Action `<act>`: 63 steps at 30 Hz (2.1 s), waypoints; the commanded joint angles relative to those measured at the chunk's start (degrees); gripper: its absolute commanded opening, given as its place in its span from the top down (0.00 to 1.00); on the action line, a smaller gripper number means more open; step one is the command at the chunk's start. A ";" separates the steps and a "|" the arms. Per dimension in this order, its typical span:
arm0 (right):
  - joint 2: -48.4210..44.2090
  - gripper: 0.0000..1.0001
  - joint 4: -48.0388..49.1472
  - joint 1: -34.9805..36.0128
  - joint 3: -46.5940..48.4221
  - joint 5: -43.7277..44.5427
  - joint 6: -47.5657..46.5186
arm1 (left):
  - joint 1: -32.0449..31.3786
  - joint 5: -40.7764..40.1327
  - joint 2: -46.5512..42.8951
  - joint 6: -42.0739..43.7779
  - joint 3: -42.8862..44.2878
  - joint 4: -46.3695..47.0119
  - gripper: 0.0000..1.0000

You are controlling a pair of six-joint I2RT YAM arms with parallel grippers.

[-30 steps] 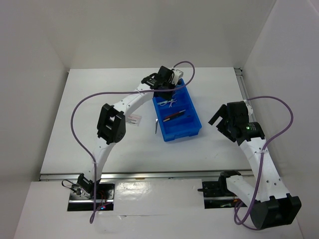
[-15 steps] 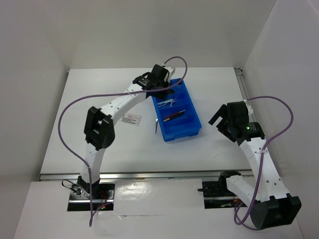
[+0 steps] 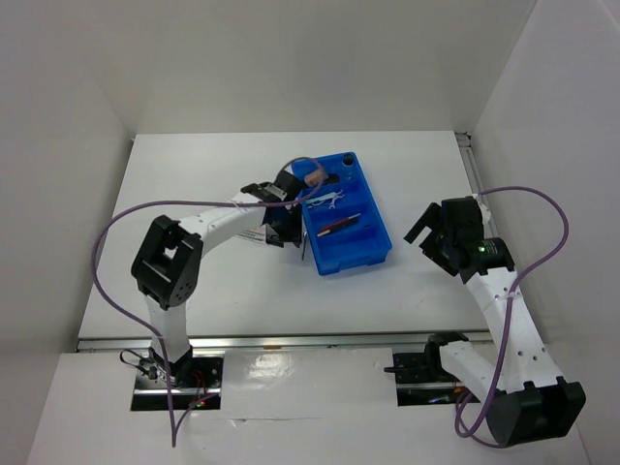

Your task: Organize the makeup

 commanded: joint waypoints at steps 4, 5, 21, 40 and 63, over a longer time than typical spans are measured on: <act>-1.14 0.00 2.07 -0.37 -0.17 -0.19 -0.52 | -1.98 0.10 4.00 -1.45 3.19 2.47 0.40; -1.14 0.00 1.55 -0.37 -0.17 -0.19 -0.52 | -1.98 0.10 5.66 -1.44 3.80 2.48 0.38; -1.67 0.00 0.49 -0.37 1.41 0.87 -0.52 | -1.98 -2.97 18.15 2.95 17.96 0.46 0.32; -0.08 0.00 1.64 -0.37 0.36 -0.19 -0.52 | -3.57 -10.96 10.01 1.55 8.64 -1.20 0.87; -0.70 0.00 0.23 -0.37 0.36 1.04 -0.52 | -3.57 1.15 22.78 25.00 49.58 12.22 1.00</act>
